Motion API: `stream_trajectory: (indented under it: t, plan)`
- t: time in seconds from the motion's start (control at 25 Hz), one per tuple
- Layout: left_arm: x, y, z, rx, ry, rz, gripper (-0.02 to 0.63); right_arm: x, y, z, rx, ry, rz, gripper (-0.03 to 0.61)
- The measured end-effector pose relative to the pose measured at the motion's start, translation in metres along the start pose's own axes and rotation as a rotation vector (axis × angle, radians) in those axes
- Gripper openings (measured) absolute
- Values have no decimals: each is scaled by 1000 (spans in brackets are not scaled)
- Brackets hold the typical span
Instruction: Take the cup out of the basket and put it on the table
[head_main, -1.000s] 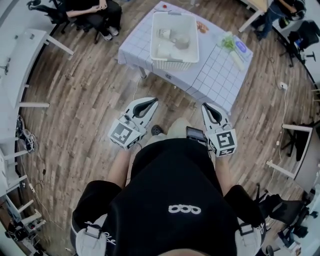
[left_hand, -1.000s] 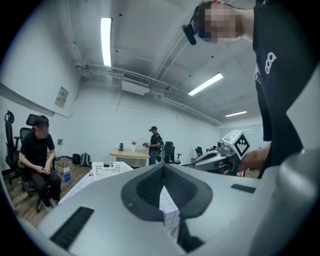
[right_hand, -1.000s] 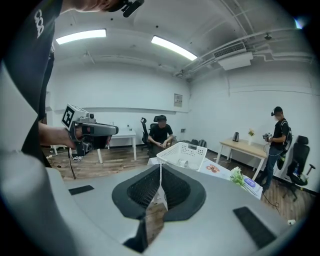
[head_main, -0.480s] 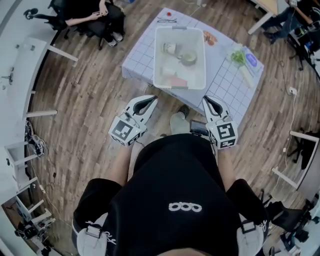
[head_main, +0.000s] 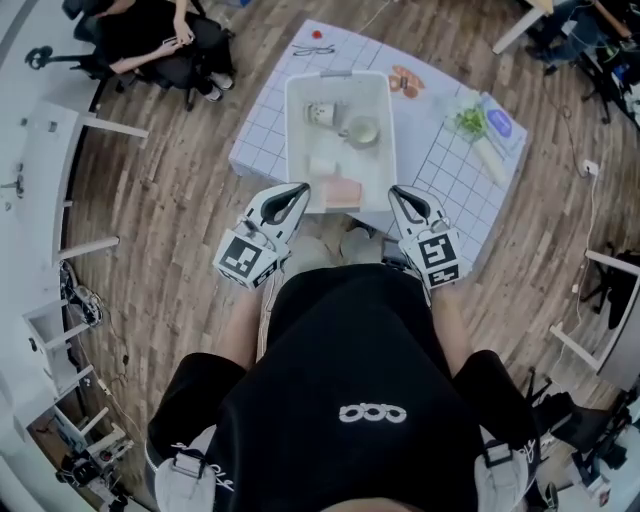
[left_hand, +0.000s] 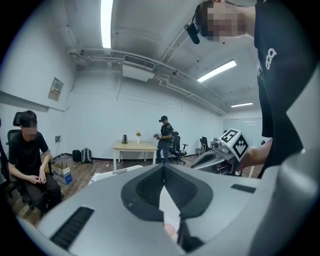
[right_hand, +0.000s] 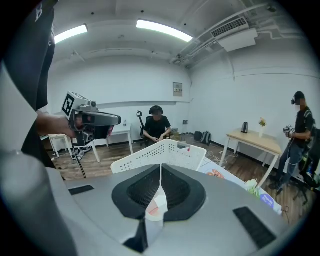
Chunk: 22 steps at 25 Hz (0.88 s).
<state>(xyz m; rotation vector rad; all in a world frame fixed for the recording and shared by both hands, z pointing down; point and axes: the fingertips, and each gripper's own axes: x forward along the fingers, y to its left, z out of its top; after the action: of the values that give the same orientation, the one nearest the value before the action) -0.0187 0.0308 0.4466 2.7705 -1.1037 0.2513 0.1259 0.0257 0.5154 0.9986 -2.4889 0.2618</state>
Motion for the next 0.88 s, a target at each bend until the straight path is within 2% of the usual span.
stream_trajectory:
  t: [0.24, 0.44, 0.64, 0.88]
  plan:
    - [30, 21, 5, 1, 23, -22, 8, 12, -20, -2, 26, 27, -28, 25]
    - [42, 52, 0, 16, 32, -34, 8, 32, -27, 7, 68, 33, -94, 25]
    - [47, 81, 3, 26, 23, -133, 8, 63, -17, 33, 78, 19, -160, 25]
    - [42, 109, 6, 31, 16, -233, 8, 101, -5, 38, 70, 79, -216, 25]
